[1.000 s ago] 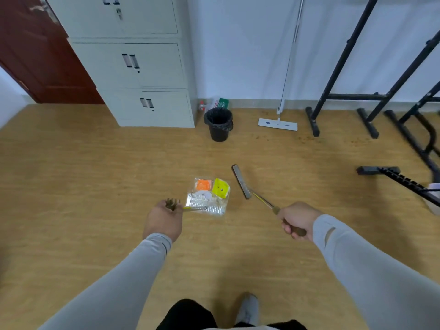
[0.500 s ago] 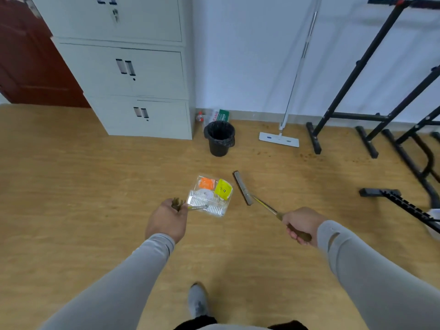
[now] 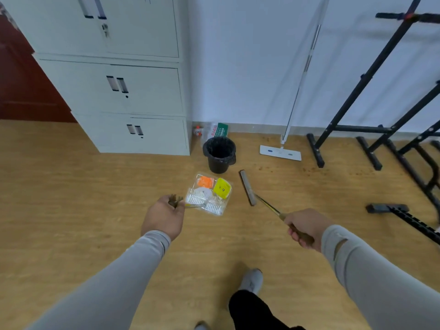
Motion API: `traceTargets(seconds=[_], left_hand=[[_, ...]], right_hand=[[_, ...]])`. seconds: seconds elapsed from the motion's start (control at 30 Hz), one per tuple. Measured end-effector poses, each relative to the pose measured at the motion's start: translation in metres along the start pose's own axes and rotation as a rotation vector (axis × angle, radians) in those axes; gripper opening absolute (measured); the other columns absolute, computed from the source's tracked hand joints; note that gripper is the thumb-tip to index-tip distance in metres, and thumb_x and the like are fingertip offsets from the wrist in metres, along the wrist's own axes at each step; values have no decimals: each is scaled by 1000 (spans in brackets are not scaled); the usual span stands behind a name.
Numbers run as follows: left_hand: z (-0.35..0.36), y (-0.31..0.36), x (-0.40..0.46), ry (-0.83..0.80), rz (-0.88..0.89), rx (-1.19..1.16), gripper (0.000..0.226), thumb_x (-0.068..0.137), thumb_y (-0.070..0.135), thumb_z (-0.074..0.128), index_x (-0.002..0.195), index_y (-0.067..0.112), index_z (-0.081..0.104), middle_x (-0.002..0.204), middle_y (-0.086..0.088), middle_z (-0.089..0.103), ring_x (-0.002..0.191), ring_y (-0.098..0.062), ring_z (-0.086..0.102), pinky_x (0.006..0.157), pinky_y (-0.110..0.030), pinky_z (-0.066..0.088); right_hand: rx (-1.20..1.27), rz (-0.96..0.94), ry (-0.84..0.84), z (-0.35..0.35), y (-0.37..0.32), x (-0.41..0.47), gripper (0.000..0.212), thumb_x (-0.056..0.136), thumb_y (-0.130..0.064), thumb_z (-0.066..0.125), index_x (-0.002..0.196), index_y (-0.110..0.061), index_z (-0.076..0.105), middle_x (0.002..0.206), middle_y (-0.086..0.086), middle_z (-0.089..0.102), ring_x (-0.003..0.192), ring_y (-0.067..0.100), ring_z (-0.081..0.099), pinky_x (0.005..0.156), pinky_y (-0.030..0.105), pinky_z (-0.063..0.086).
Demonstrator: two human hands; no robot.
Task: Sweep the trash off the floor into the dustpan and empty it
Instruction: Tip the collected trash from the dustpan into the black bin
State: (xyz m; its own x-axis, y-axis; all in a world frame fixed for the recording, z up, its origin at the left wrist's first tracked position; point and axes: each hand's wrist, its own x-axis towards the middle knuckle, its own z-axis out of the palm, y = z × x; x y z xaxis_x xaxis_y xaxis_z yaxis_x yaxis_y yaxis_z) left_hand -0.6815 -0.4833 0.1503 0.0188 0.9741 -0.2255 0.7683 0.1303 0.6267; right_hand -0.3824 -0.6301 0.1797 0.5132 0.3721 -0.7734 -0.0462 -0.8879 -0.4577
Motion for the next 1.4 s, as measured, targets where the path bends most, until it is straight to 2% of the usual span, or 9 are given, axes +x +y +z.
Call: traceTargets(seconds=[0.2,0.4,0.5,0.63,0.77,0.9,1.0,1.23,1.4], left_hand=[[9,67,74,26,15,17,29,94,40,61,111,17,67,96,-11,72,100,-36,65,81,-33,48],[25,138,141,51,37,35,28,93,40,62,108,17,66,87,-3,66,94,-34,64,85,-36,52],[30,165,169,79,40,48,28,94,40,62,107,15,66,83,-2,64,86,-30,62,81,-35,51],[30,195,207,108,74,83,38,96,37,61,122,10,63,97,-6,67,102,-34,63,83,-34,46],[25,205,254,97,106,144,40,95,41,59,121,11,64,103,-8,69,103,-34,62,86,-35,47],[22,209,295,38,151,189,38,95,45,57,117,15,64,90,-4,66,94,-33,63,83,-38,52],[19,209,321,9,200,234,36,96,44,56,118,17,62,99,-8,69,97,-34,63,83,-37,52],[14,216,368,-28,287,292,31,95,47,54,110,21,62,94,-4,69,87,-30,63,79,-38,53],[19,226,386,-45,348,349,34,96,47,53,116,21,62,88,1,68,90,-28,64,76,-36,53]], right_hand=[[64,-51,-4,-34,-51,53,13,90,-10,58,82,-2,64,66,15,57,50,21,42,40,19,30],[111,-72,-8,-79,-107,107,8,87,-12,62,82,-6,63,61,11,60,43,19,47,42,19,34],[118,-67,-21,-97,-133,127,10,89,-15,61,84,-6,64,64,11,60,44,19,49,42,21,35],[138,-50,-7,-107,-162,147,15,92,-16,62,82,-5,65,64,11,60,44,19,48,41,20,35],[151,-30,8,-103,-191,164,18,94,-19,63,79,-7,63,63,10,60,41,17,48,40,18,35],[173,-15,22,-94,-221,168,16,94,-19,65,84,-6,65,62,9,61,40,15,47,41,19,35],[163,-23,45,-83,-243,169,19,96,-22,63,91,-4,68,66,10,61,43,15,48,42,22,36],[141,-18,74,-71,-275,177,20,96,-22,61,86,-5,66,67,10,62,47,17,48,43,23,36],[119,-36,80,-71,-287,190,18,95,-19,62,82,-5,64,66,11,61,48,18,48,44,22,36]])
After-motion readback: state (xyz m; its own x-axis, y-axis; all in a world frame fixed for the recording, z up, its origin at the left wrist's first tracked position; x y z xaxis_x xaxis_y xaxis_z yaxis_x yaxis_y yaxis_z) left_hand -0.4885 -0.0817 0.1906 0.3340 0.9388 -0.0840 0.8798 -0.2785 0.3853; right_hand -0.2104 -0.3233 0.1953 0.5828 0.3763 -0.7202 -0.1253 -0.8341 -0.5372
